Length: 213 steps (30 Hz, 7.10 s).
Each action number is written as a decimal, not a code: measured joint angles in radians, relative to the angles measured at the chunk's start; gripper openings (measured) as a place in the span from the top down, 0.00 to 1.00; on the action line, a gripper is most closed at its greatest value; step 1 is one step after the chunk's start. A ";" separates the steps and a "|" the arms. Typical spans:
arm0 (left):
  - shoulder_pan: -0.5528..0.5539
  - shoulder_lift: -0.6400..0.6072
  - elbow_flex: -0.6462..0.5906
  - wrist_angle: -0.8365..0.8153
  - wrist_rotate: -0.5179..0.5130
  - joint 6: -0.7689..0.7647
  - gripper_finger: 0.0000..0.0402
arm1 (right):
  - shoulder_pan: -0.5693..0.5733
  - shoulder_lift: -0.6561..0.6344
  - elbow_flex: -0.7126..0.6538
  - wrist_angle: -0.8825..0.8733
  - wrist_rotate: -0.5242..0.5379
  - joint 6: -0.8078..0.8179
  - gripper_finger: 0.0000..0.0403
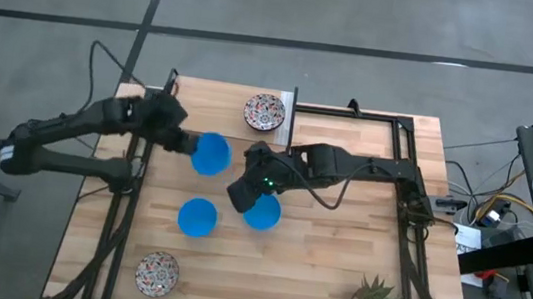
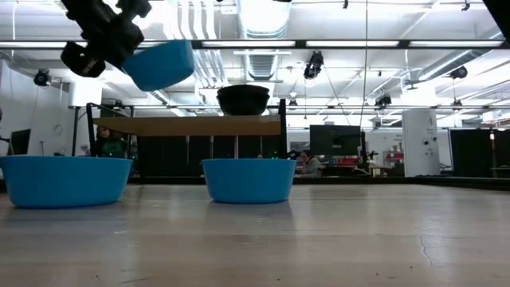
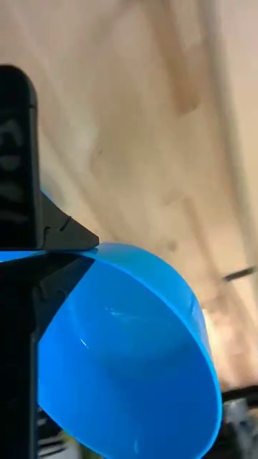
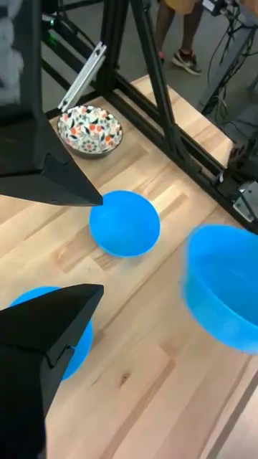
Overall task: Pick & Place Mini bowls
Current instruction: Put the right blue bowl on the shelf, then stack the right blue bowl on top of the blue bowl on the shelf
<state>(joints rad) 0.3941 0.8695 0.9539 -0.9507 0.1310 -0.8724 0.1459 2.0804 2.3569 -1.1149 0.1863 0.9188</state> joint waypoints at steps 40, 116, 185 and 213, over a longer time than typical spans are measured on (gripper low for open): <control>0.617 0.671 0.597 -0.453 0.052 0.365 0.98 | 0.013 0.000 -0.002 -0.116 -0.089 -0.336 0.61; 0.183 0.044 0.596 -0.341 0.166 0.288 0.67 | -0.105 0.000 -0.763 0.189 -0.281 0.211 0.72; -0.340 0.298 0.057 0.214 0.235 -0.039 0.70 | -0.100 -0.034 -0.381 0.129 -0.369 0.275 0.98; -0.279 0.155 0.059 0.091 0.102 0.033 1.00 | -0.105 -0.037 -0.209 0.287 -0.333 0.178 0.54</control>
<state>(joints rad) 0.1150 1.0244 1.0126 -0.8595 0.2333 -0.8391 0.0404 2.0434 2.1478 -0.8274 -0.1472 1.0970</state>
